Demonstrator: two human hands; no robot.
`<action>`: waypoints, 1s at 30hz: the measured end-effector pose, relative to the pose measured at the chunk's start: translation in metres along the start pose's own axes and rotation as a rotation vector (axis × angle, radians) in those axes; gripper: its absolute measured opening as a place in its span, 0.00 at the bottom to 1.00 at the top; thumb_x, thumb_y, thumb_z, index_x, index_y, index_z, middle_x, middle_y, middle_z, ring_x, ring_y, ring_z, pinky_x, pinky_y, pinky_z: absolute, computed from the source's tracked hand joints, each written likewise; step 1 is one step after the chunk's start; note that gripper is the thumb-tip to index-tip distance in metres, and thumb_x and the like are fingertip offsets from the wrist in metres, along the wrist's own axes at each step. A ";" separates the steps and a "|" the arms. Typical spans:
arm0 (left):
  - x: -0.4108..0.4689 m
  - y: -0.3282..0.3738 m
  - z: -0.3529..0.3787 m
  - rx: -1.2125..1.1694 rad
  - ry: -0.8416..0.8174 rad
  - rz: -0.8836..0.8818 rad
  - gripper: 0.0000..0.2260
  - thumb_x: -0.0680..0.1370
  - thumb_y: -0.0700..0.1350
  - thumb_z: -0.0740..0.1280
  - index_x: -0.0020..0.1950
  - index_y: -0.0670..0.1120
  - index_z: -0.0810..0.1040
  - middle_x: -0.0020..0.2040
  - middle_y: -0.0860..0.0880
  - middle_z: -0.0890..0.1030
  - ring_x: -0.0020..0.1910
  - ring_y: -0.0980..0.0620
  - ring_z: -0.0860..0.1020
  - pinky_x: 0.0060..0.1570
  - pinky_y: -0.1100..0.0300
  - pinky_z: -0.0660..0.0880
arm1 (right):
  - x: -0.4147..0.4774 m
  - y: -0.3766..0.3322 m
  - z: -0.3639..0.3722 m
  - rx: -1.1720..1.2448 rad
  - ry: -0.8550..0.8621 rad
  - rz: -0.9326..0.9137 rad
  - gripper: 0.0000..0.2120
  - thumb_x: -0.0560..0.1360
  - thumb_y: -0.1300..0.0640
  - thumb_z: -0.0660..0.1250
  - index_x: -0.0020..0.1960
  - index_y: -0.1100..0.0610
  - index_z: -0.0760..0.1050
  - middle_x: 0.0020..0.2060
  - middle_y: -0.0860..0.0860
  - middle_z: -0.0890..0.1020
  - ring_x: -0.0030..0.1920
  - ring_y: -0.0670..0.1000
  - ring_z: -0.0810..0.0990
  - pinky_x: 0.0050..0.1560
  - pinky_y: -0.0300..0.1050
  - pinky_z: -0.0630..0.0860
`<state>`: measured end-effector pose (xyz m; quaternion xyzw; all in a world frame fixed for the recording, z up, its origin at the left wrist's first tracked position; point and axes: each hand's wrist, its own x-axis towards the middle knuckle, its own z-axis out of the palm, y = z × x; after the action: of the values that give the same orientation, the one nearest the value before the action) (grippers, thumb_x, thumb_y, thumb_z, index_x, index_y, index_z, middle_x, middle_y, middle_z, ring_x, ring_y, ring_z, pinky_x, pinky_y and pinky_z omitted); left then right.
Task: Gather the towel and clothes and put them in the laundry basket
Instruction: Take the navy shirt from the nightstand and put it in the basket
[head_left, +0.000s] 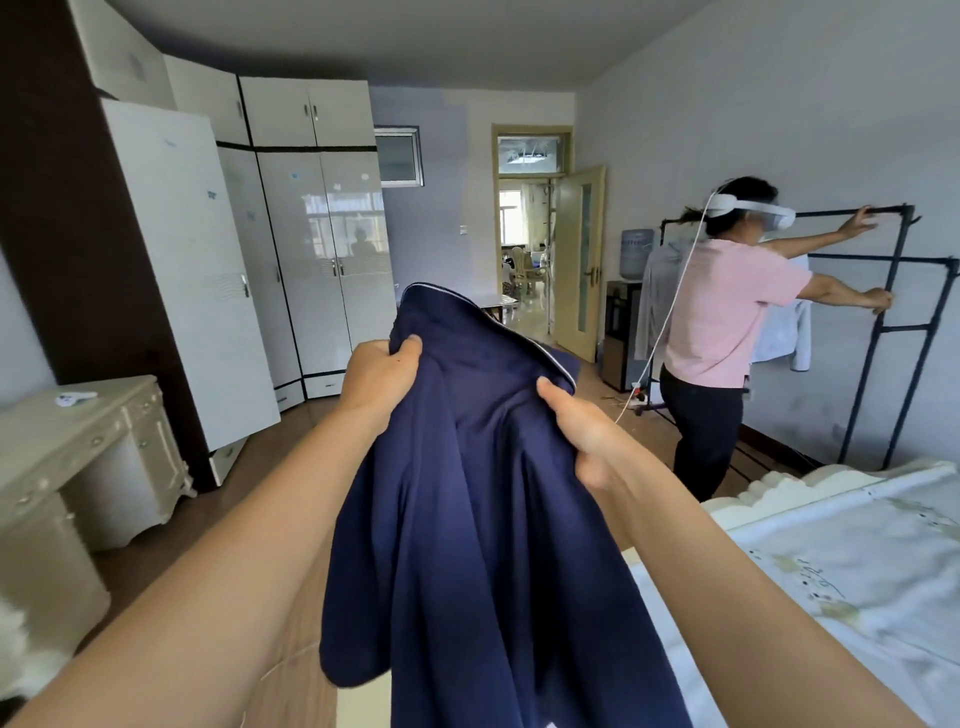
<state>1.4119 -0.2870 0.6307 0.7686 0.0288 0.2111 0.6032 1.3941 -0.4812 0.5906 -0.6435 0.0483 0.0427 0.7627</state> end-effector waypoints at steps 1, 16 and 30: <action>0.000 -0.001 0.000 0.006 -0.026 -0.008 0.11 0.76 0.53 0.63 0.43 0.46 0.73 0.42 0.46 0.74 0.41 0.50 0.73 0.43 0.58 0.68 | -0.003 -0.006 0.007 0.028 -0.010 -0.015 0.16 0.77 0.47 0.63 0.53 0.59 0.75 0.42 0.54 0.82 0.45 0.55 0.81 0.53 0.48 0.77; -0.039 0.010 0.017 0.322 -0.484 0.198 0.14 0.69 0.41 0.70 0.51 0.40 0.71 0.47 0.44 0.76 0.47 0.48 0.76 0.48 0.55 0.74 | -0.035 -0.034 0.038 -0.086 -0.156 -0.390 0.06 0.77 0.64 0.63 0.42 0.58 0.74 0.36 0.52 0.79 0.37 0.48 0.78 0.37 0.40 0.79; -0.042 0.014 0.001 0.084 -0.674 0.280 0.11 0.73 0.27 0.62 0.52 0.36 0.78 0.47 0.44 0.79 0.48 0.49 0.76 0.51 0.54 0.70 | -0.036 -0.010 -0.023 0.000 -0.436 -0.136 0.42 0.52 0.46 0.82 0.63 0.56 0.76 0.55 0.53 0.83 0.56 0.54 0.82 0.59 0.53 0.76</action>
<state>1.3709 -0.3046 0.6316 0.8157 -0.2683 0.0252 0.5120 1.3596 -0.5062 0.6014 -0.6209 -0.1609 0.1293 0.7562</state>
